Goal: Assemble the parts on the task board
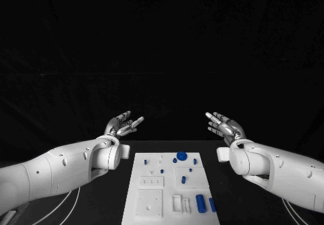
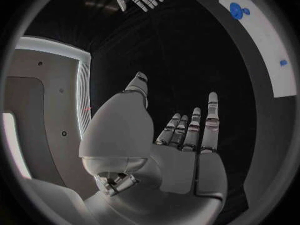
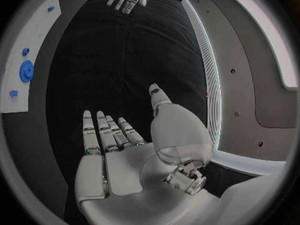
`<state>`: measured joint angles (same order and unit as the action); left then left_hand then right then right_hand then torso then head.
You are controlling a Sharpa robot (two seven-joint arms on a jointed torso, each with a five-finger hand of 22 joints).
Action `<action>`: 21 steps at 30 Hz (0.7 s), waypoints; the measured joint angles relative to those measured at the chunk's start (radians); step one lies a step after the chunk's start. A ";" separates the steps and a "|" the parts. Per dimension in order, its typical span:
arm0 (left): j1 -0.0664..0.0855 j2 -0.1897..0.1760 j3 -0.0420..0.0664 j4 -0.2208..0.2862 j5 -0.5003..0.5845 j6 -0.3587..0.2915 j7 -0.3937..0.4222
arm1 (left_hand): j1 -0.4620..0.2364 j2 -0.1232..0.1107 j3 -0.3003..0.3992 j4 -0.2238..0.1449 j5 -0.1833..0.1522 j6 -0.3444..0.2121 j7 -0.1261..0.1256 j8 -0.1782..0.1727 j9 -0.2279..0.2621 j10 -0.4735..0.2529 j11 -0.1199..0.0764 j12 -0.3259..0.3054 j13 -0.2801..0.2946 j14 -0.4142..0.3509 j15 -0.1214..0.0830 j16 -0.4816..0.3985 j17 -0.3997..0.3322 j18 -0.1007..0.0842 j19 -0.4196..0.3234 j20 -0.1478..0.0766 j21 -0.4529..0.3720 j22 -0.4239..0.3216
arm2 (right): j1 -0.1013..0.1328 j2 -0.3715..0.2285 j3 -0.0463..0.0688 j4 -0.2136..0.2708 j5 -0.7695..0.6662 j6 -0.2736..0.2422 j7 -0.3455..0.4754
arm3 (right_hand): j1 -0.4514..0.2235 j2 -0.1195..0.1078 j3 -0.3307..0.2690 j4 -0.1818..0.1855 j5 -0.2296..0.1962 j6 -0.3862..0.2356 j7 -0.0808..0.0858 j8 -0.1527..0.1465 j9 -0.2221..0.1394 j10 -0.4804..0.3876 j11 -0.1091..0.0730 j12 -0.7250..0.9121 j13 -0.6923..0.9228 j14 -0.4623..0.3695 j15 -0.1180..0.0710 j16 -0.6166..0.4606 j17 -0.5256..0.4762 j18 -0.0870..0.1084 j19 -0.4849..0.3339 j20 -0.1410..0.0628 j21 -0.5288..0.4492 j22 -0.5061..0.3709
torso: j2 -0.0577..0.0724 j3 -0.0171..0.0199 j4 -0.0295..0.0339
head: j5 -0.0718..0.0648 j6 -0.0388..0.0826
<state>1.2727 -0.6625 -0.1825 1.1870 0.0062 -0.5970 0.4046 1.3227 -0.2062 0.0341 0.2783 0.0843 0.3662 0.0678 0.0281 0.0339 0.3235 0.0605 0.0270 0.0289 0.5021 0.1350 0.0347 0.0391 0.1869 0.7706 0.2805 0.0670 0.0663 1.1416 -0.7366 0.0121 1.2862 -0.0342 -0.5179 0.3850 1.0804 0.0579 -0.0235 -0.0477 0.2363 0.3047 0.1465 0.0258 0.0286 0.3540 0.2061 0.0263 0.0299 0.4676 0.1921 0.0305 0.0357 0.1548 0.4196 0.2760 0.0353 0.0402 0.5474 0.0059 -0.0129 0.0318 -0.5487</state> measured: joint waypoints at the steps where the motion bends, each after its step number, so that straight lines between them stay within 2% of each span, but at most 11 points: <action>1: 0.011 0.006 -0.009 -0.019 0.000 0.016 -0.008 | 0.012 -0.002 0.001 0.004 0.000 0.003 0.001 0.004 0.000 0.004 0.002 0.000 0.001 0.007 0.002 0.000 0.000 0.000 0.007 0.004 0.000 0.001 | 0.006 0.003 0.000 -0.020 -0.005 0.027 -0.012 | 0.009 0.001 -0.003 -0.003 0.000 0.004 0.000 0.000 0.001 0.006 -0.001 0.000 0.000 0.005 0.000 0.001 0.001 0.000 0.004 0.003 0.004 0.000 | 0.000 0.0000 0.0000 | 0.000 0.000; 3: 0.031 0.018 -0.025 -0.057 0.000 0.049 -0.026 | 0.044 -0.005 0.003 0.011 0.000 0.018 0.004 0.004 0.001 0.014 0.004 0.000 0.001 0.021 0.006 0.000 0.002 0.000 0.025 0.008 0.000 0.003 | 0.021 0.011 0.002 -0.065 -0.016 0.090 -0.042 | 0.018 0.006 0.000 -0.008 0.001 0.008 -0.003 0.000 0.001 0.010 0.003 0.000 0.000 0.010 0.005 0.004 0.001 0.000 0.008 0.006 0.005 0.001 | 0.000 0.0000 -0.0003 | 0.000 0.000; 6: 0.048 0.027 -0.038 -0.088 0.000 0.083 -0.043 | 0.044 -0.005 0.004 0.011 0.000 0.018 0.004 0.004 0.001 0.015 0.004 0.000 0.002 0.022 0.006 0.004 0.002 0.000 0.027 0.009 0.000 0.003 | 0.036 0.018 0.005 -0.110 -0.030 0.160 -0.074 | 0.037 0.005 0.001 -0.016 0.004 0.015 0.000 0.000 0.001 0.019 0.003 0.000 0.001 0.021 0.006 0.004 0.002 0.000 0.016 0.004 0.005 0.001 | 0.000 0.0001 -0.0004 | 0.000 0.000; 8: 0.056 0.032 -0.043 -0.102 0.000 0.103 -0.055 | 0.044 -0.005 0.004 0.011 0.000 0.023 0.009 0.004 0.001 0.021 0.010 0.000 0.001 0.033 0.004 0.004 0.002 0.000 0.027 0.009 0.000 0.002 | 0.044 0.021 0.006 -0.137 -0.040 0.208 -0.096 | 0.052 0.008 0.003 -0.025 0.004 0.029 0.000 0.000 0.002 0.035 0.007 0.000 0.001 0.038 0.009 0.004 0.002 0.000 0.028 0.004 0.005 0.003 | 0.000 0.0001 -0.0005 | 0.000 0.000; 10: 0.060 0.033 -0.045 -0.109 0.001 0.121 -0.065 | 0.049 0.000 0.007 0.014 0.000 0.033 0.014 0.004 0.002 0.035 0.016 0.000 0.003 0.046 0.003 0.004 0.003 0.015 0.027 0.009 0.004 0.003 | 0.051 0.025 0.007 -0.160 -0.050 0.257 -0.119 | 0.074 0.008 0.006 -0.039 0.009 0.049 0.001 0.005 0.004 0.057 0.010 0.004 0.003 0.064 0.012 0.004 0.004 0.000 0.046 0.001 0.005 0.004 | 0.000 0.0001 -0.0005 | 0.000 0.000; 13: 0.060 0.034 -0.046 -0.111 0.001 0.137 -0.075 | 0.053 0.031 0.025 -0.001 0.004 0.095 0.039 0.010 0.006 0.115 0.041 0.006 0.008 0.124 0.004 0.011 0.007 0.016 0.051 0.007 0.015 0.006 | 0.058 0.029 0.007 -0.181 -0.063 0.313 -0.145 | 0.101 0.009 0.019 -0.062 0.016 0.098 0.004 0.005 0.006 0.107 0.010 0.004 0.006 0.113 0.015 0.010 0.007 0.000 0.085 -0.009 0.011 0.006 | 0.000 0.0001 -0.0005 | 0.000 0.000; 14: 0.060 0.034 -0.046 -0.111 0.001 0.141 -0.078 | 0.047 0.050 0.029 -0.028 0.011 0.139 0.051 0.010 0.008 0.166 0.054 0.009 0.011 0.178 0.006 0.012 0.010 0.016 0.063 0.007 0.023 0.007 | 0.059 0.029 0.007 -0.185 -0.066 0.327 -0.151 | 0.112 0.009 0.026 -0.076 0.023 0.135 0.006 0.009 0.008 0.142 0.010 0.007 0.008 0.146 0.016 0.010 0.008 0.000 0.112 -0.015 0.011 0.008 | 0.000 0.0001 -0.0005 | 0.000 0.000; 16: 0.060 0.033 -0.048 -0.109 0.001 0.151 -0.083 | 0.036 0.084 0.030 -0.084 0.032 0.226 0.068 0.022 0.012 0.286 0.073 0.012 0.016 0.281 0.009 0.022 0.014 0.036 0.090 0.004 0.040 0.010 | 0.060 0.037 0.008 -0.204 -0.110 0.343 -0.158 | 0.127 0.008 0.042 -0.094 0.034 0.197 0.011 0.012 0.011 0.208 0.008 0.011 0.011 0.206 0.015 0.010 0.011 0.000 0.160 -0.025 0.015 0.011 | 0.000 0.0003 -0.0006 | 0.000 0.000; 18: 0.059 0.029 -0.050 -0.103 0.001 0.159 -0.084 | 0.024 0.134 0.012 -0.168 0.063 0.341 0.083 0.024 0.018 0.469 0.087 0.017 0.024 0.422 0.014 0.024 0.020 0.039 0.127 -0.015 0.067 0.016 | 0.060 0.047 0.008 -0.224 -0.199 0.340 -0.158 | 0.139 0.008 0.064 -0.116 0.046 0.281 0.019 0.017 0.015 0.307 0.000 0.013 0.015 0.292 0.009 0.016 0.014 0.000 0.230 -0.040 0.019 0.014 | 0.000 0.0006 -0.0011 | 0.000 -0.002; 19: 0.059 0.027 -0.050 -0.099 0.000 0.164 -0.085 | 0.025 0.154 0.004 -0.203 0.081 0.429 0.086 0.032 0.024 0.568 0.090 0.025 0.027 0.476 0.016 0.033 0.024 0.033 0.155 -0.041 0.088 0.022 | 0.060 0.051 0.008 -0.232 -0.257 0.335 -0.158 | 0.139 0.008 0.075 -0.127 0.051 0.323 0.024 0.020 0.017 0.353 -0.004 0.017 0.017 0.329 0.005 0.016 0.016 -0.009 0.263 -0.047 0.023 0.016 | 0.001 0.0006 -0.0012 | 0.000 -0.003; 21: 0.059 0.023 -0.050 -0.093 -0.001 0.170 -0.085 | 0.032 0.187 -0.011 -0.261 0.105 0.552 0.084 0.033 0.033 0.672 0.086 0.027 0.030 0.564 0.006 0.034 0.029 -0.034 0.208 -0.103 0.126 0.032 | 0.060 0.060 0.008 -0.245 -0.346 0.328 -0.157 | 0.139 0.008 0.100 -0.152 0.055 0.420 0.029 0.021 0.022 0.447 -0.017 0.018 0.020 0.408 -0.006 0.022 0.020 -0.016 0.333 -0.064 0.030 0.019 | 0.002 0.0012 -0.0012 | 0.000 -0.008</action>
<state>1.3319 -0.6397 -0.2323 1.0940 0.0049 -0.4270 0.3198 1.3549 -0.0194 0.0234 0.0177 0.1891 0.9186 0.1522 0.0610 0.0665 0.9951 0.1466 0.0541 0.0584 1.0659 0.1409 0.0687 0.0685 0.1532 0.9787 0.1772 0.1928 0.0987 1.2016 -0.6763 0.0200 1.0415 -0.3797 -0.1903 0.2278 1.2192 0.0657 0.0767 -0.1995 0.2910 0.7249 0.1756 0.0464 0.0502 0.8010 0.1893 0.0448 0.0497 0.8761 0.1857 0.0521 0.0554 0.1384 0.7531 0.2116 0.0654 0.0596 0.5490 0.0072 -0.0142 0.0314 -0.5567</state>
